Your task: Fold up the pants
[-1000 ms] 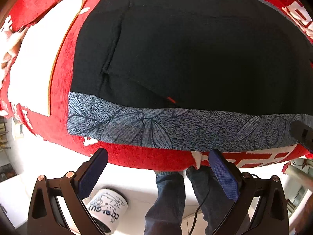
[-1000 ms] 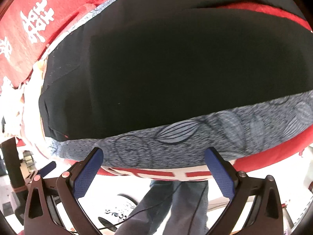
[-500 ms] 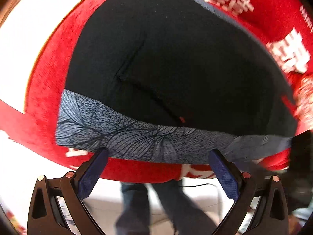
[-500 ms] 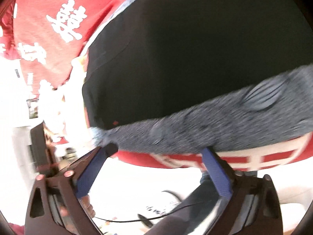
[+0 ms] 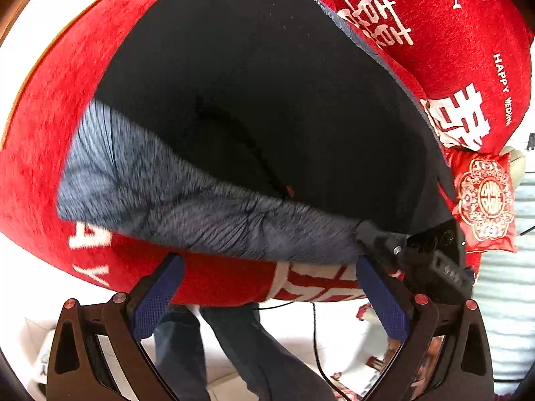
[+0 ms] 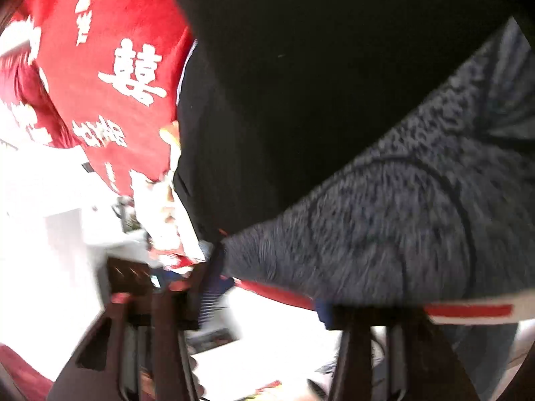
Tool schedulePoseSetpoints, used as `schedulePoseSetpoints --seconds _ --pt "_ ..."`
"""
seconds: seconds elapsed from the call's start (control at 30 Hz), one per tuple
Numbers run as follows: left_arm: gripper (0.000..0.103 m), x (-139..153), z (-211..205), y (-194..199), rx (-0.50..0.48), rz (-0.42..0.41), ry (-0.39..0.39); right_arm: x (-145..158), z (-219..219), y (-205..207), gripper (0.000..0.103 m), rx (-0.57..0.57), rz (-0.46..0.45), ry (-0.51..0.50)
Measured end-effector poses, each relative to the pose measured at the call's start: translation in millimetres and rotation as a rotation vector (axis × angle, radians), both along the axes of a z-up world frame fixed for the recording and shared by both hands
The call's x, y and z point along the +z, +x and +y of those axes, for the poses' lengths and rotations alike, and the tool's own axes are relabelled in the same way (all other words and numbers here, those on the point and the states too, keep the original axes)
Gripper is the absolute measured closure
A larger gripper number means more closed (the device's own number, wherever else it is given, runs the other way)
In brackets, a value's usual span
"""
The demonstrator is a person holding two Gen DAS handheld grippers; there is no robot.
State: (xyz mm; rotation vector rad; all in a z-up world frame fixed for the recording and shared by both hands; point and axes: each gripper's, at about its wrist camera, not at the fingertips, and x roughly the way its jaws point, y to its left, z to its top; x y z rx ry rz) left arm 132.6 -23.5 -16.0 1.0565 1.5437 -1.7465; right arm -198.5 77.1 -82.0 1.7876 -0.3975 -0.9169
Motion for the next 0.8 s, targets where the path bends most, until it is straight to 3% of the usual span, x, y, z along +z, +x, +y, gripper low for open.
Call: schedulePoseSetpoints --seconds 0.03,0.2,0.27,0.3,0.4,0.43,0.5,0.6,0.73,0.8 --pt "0.0 -1.8 4.1 1.0 0.02 0.006 0.02 3.8 -0.8 -2.4 0.085 -0.012 -0.024 -0.022" --pt "0.0 -11.9 -3.6 1.0 0.203 0.09 0.109 45.6 -3.5 -3.6 0.085 0.032 -0.022 -0.124" --pt "0.0 -11.0 -16.9 -0.2 0.257 0.111 0.095 57.4 -3.2 -5.2 0.085 0.048 -0.024 -0.148" --pt "0.007 -10.1 -23.6 -2.2 0.266 0.106 0.074 61.1 -1.0 -5.7 0.085 0.059 -0.019 -0.153" --pt "0.048 -12.4 -37.1 -12.3 0.218 0.077 0.051 61.6 3.7 -8.0 0.082 0.09 0.004 -0.156" --pt "0.052 -12.9 -38.8 -14.7 0.196 0.081 0.048 59.4 6.1 -8.1 0.082 0.093 0.008 -0.148" --pt "0.059 -8.3 -38.8 -21.3 0.149 0.097 0.035 51.6 13.0 -10.7 0.082 0.079 0.012 -0.128" --pt "0.06 4.4 -39.6 -26.1 0.109 0.121 0.033 36.8 33.7 -19.8 0.082 0.018 0.028 -0.076" --pt "0.06 21.0 -41.2 -32.3 0.046 0.128 0.023 21.1 71.8 -30.4 0.066 -0.082 0.022 -0.023" --pt "0.06 28.5 -42.9 -35.9 0.009 0.119 0.009 16.8 88.0 -36.9 0.066 -0.146 0.012 -0.021"
